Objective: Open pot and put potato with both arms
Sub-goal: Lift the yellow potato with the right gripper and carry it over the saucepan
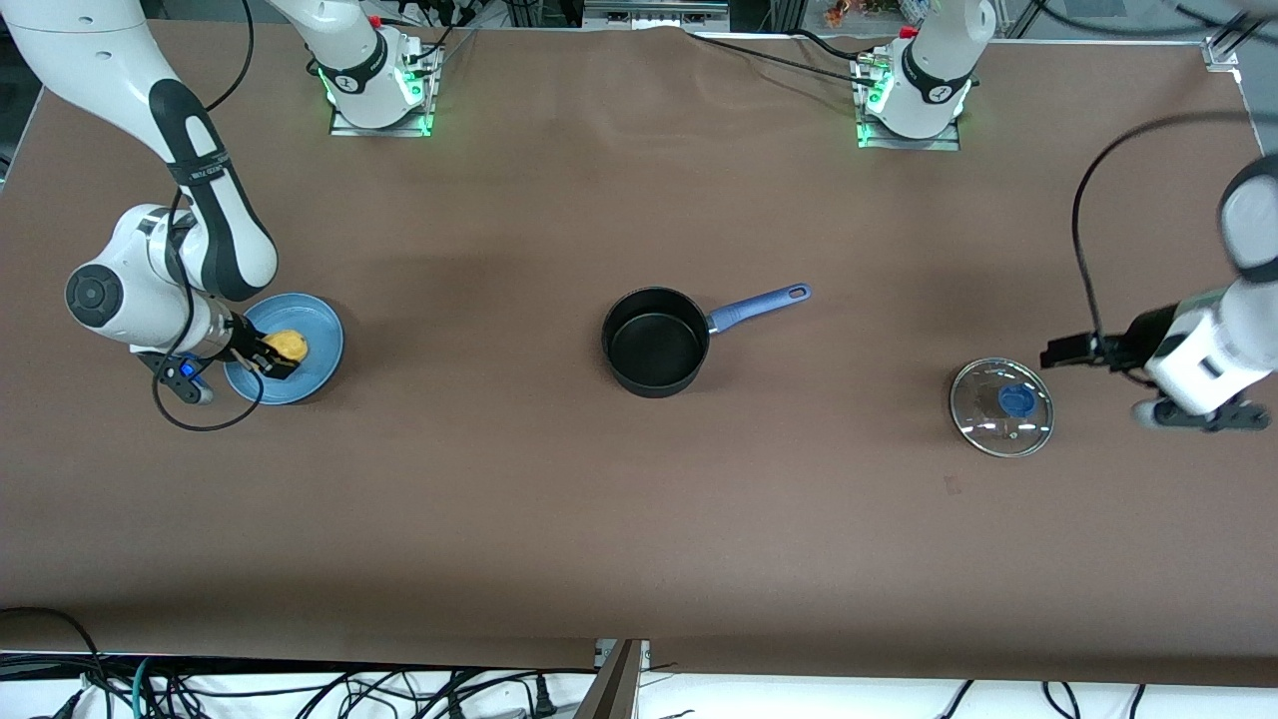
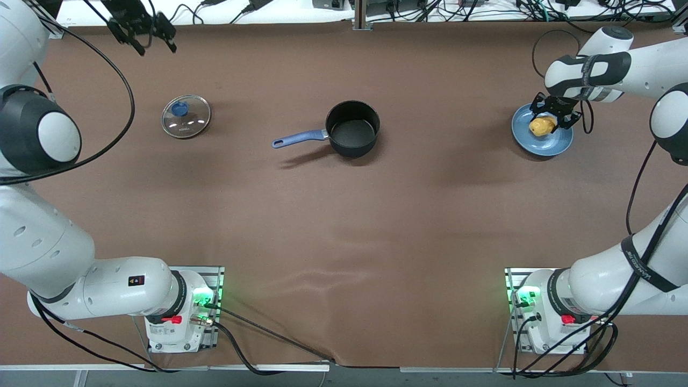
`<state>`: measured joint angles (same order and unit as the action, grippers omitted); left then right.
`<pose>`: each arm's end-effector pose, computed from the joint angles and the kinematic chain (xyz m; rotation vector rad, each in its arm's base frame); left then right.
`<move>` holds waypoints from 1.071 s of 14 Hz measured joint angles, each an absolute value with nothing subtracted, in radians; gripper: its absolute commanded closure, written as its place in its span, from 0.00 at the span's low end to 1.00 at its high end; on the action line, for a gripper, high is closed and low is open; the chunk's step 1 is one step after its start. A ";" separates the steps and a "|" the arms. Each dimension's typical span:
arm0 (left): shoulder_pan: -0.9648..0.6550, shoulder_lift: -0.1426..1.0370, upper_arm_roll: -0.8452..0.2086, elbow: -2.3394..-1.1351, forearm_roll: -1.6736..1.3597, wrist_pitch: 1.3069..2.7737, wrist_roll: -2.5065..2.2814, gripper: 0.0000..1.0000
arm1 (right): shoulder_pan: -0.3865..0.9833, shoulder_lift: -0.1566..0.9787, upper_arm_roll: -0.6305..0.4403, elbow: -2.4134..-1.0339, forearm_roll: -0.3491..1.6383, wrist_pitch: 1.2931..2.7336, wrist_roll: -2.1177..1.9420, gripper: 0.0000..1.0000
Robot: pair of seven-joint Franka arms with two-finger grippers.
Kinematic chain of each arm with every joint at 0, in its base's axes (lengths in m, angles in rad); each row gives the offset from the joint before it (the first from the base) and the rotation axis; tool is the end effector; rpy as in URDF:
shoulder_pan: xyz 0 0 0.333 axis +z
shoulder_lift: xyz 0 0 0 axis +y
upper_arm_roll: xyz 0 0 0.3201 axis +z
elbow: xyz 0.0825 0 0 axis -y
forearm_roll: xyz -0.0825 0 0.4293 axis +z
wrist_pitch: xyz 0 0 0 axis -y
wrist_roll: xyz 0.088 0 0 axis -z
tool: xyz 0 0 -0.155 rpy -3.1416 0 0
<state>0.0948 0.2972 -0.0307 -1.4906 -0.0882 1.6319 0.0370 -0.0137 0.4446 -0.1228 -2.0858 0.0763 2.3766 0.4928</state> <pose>0.6720 0.0318 0.4370 3.0282 0.0606 -0.2287 0.5844 -0.0813 0.1175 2.9243 -1.0352 -0.2267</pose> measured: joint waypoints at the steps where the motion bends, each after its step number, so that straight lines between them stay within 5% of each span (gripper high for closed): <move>1: 0.090 0.277 -0.031 -1.471 -0.088 1.606 0.020 0.00 | -0.011 0.440 -0.119 -2.061 0.076 2.336 0.493 0.62; 9: 0.079 0.218 -0.029 -1.429 -0.087 1.543 0.012 0.00 | 0.066 0.341 -0.059 -1.782 0.084 1.804 0.683 0.62; 15: 0.017 0.217 -0.033 -1.409 -0.049 1.454 -0.062 0.00 | 0.177 0.341 0.179 -1.688 0.093 1.748 1.177 0.62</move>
